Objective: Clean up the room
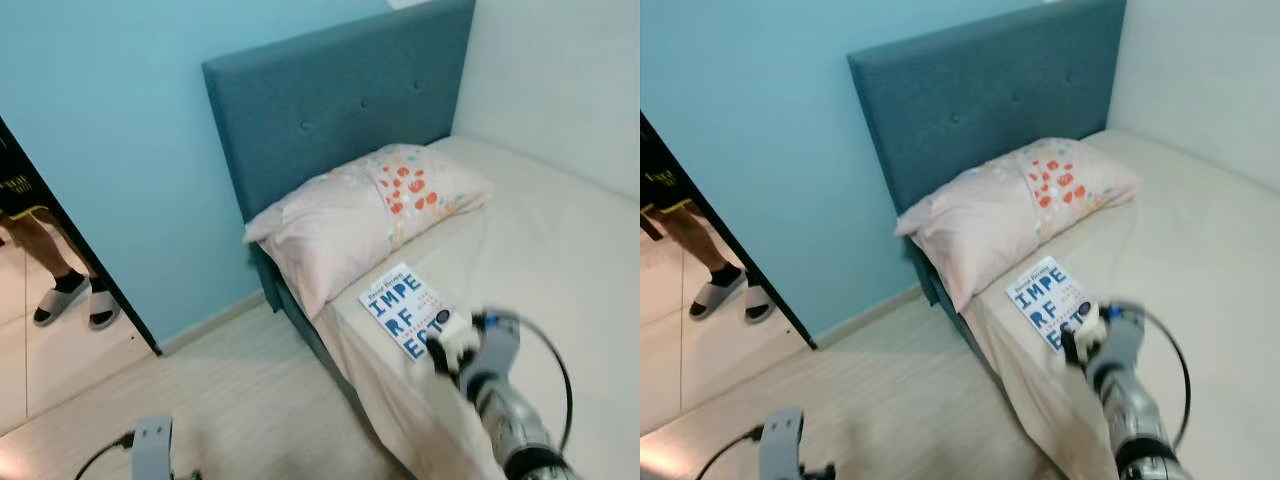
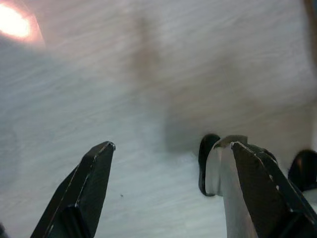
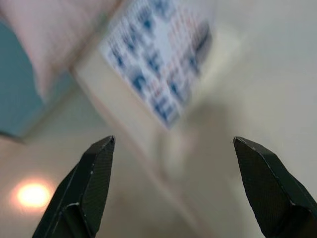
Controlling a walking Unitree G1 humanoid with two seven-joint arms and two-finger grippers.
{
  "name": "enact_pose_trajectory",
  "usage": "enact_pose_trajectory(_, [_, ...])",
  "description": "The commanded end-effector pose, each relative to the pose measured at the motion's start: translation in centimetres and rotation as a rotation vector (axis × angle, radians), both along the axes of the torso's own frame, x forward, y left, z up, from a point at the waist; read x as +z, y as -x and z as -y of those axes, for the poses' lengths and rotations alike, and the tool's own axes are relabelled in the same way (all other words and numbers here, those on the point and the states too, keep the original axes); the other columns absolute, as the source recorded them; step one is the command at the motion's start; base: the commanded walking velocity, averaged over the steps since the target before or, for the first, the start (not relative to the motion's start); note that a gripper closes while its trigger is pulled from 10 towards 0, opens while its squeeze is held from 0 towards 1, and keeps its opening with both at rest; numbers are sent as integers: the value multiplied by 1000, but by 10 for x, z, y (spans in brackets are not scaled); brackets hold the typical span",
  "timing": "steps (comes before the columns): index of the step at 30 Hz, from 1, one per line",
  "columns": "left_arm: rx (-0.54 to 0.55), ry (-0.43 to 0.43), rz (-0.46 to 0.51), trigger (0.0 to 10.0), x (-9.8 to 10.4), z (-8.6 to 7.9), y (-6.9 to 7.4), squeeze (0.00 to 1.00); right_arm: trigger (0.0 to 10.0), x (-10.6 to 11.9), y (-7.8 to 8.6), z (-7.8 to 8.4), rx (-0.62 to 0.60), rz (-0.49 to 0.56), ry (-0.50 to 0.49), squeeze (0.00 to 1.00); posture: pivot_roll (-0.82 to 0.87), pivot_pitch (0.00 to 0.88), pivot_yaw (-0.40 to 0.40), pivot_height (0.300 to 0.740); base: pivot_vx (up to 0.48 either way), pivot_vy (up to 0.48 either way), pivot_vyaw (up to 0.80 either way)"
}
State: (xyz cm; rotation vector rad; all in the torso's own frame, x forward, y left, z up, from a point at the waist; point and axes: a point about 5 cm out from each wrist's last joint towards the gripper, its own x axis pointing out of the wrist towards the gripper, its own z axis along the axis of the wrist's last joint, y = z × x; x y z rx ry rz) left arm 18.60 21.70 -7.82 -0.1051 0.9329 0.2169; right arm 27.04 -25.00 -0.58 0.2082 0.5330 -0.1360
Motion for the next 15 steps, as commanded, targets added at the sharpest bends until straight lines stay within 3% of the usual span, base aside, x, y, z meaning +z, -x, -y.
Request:
enact_pose_trajectory(1, [-3, -11, -15, 10000, -1, -3, 2, 0, 10000, -9, 6, -6, 15, -55, 6, 0, -112, 1, 73, 712, 0, 0, 0])
enact_pose_trajectory(3, [-33, -17, -31, 10000, -2, 0, 4, 0, 10000, -34, 36, -4, -25, -189, 7, 0, -109, 3, 71, 721, 0, 0, 0])
enact_pose_trajectory(5, [-33, -17, -31, 10000, -2, 0, 4, 0, 10000, -34, 36, -4, -25, -189, 7, 0, -109, 3, 71, 721, 0, 0, 0])
enact_pose_trajectory(6, [-47, -21, -36, 10000, -3, 1, 5, 0, 10000, -41, 47, -4, -38, -234, 5, 0, -109, 3, 71, 726, 0, 0, 0])
enact_pose_trajectory(9, [-62, -23, -61, 10000, -5, 2, 9, 0, 10000, -76, 108, -3, -127, -457, 31, 0, -115, 13, 69, 740, 0, 0, 0])
enact_pose_trajectory(10, [-62, -23, -61, 10000, -5, 2, 9, 0, 10000, -76, 108, -3, -127, -457, 31, 0, -115, 13, 69, 740, 0, 0, 0])
enact_pose_trajectory(12, [-66, -34, -90, 10000, -7, 3, 12, 0, 10000, -88, 139, -2, -156, -586, 72, 0, -112, 15, 67, 740, -407, 0, 0])
enact_pose_trajectory(13, [-66, -34, -90, 10000, -7, 3, 12, 0, 10000, -88, 139, -2, -156, -586, 72, 0, -112, 15, 67, 740, -480, 0, 0])
enact_pose_trajectory(15, [-71, -41, -99, 10000, -8, 4, 12, 0, 10000, -95, 157, -5, -149, -670, 82, 0, -115, 15, 67, 740, -480, 0, -331])
